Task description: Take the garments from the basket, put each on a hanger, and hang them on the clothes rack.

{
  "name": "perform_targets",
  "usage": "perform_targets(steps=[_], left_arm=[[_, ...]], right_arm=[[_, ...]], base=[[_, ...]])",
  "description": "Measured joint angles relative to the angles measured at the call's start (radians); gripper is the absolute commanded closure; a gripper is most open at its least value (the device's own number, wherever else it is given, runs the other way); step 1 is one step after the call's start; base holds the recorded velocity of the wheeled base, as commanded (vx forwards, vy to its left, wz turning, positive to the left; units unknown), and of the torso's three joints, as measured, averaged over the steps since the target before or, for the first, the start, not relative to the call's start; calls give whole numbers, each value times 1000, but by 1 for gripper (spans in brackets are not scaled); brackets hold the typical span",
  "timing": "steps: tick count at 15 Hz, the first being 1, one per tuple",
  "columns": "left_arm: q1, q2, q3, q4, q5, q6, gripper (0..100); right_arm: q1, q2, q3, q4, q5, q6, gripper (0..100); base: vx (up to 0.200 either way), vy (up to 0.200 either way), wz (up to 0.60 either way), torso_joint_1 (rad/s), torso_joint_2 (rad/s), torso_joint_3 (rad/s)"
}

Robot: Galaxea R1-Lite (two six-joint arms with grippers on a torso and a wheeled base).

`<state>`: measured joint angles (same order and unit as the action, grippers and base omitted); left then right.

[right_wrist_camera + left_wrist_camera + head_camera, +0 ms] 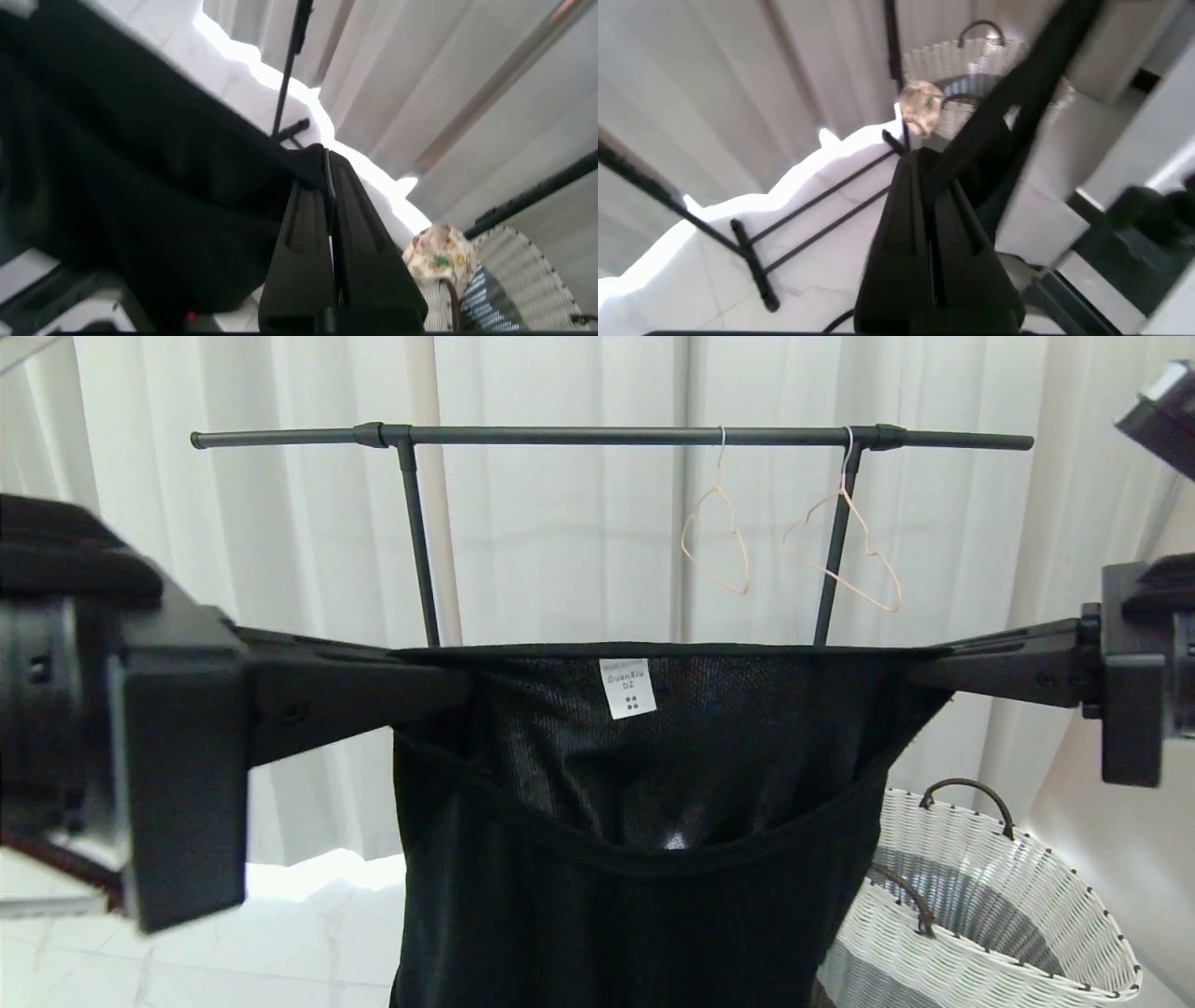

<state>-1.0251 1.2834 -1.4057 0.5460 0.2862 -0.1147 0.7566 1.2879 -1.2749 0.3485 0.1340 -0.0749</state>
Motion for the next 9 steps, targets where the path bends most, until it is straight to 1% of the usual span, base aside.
perform_targets(steps=[2, 5, 6, 9], left_arm=[[30, 28, -10, 0, 0, 1, 100], [36, 56, -8, 0, 16, 23, 100], [40, 62, -8, 0, 29, 34, 100], [41, 72, -7, 0, 32, 36, 100]], right_arm=[[4, -36, 24, 3, -2, -2, 100], [5, -56, 30, 3, -27, -2, 100], [5, -58, 31, 2, -54, -2, 100], [5, -65, 35, 5, -62, 1, 100]], base=[[0, 0, 0, 0, 0, 0], [0, 0, 0, 0, 0, 0], [0, 0, 0, 0, 0, 0], [0, 0, 0, 0, 0, 0]])
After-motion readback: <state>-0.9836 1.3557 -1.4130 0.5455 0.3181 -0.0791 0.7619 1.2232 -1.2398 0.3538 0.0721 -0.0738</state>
